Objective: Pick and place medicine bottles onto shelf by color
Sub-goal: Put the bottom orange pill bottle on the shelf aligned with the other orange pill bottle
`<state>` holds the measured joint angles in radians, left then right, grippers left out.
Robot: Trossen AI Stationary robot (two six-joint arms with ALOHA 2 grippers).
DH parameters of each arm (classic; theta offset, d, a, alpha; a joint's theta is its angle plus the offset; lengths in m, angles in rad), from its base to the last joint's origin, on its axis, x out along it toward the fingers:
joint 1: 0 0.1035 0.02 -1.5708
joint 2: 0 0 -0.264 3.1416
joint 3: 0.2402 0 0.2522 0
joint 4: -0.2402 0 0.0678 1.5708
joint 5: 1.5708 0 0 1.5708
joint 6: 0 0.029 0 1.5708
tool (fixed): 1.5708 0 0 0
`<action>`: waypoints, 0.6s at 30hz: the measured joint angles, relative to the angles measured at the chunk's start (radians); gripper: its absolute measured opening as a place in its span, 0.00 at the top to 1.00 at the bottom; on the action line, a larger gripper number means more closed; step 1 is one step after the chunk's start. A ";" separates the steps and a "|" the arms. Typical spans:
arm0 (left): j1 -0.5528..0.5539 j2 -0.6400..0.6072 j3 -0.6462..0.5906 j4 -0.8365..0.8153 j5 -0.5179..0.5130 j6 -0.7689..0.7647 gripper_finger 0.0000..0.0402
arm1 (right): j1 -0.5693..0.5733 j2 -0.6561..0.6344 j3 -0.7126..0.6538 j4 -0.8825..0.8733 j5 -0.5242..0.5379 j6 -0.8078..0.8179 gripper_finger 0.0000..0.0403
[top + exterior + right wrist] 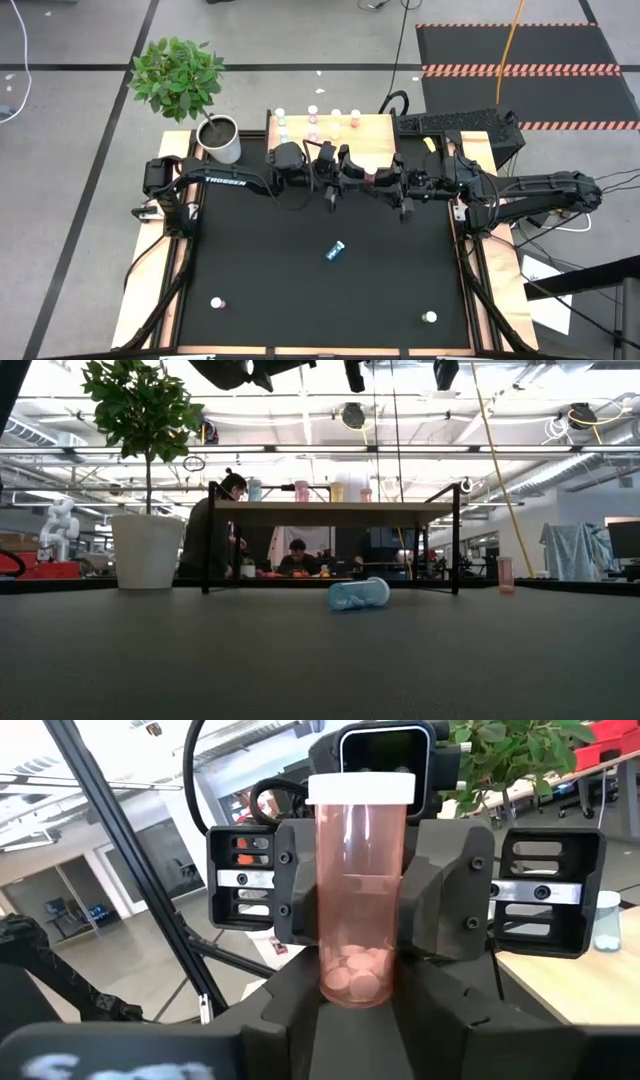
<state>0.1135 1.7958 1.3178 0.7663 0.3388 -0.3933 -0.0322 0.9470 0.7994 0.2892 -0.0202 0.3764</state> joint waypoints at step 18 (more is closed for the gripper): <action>0.015 -0.034 -0.005 -0.123 -0.044 -0.006 0.30 | -0.001 -0.002 0.000 -0.147 0.087 -0.100 0.75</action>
<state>0.1283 1.7621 1.3128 0.6436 0.2951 -0.3993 -0.0335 0.9451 0.7998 0.1419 0.0666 0.2763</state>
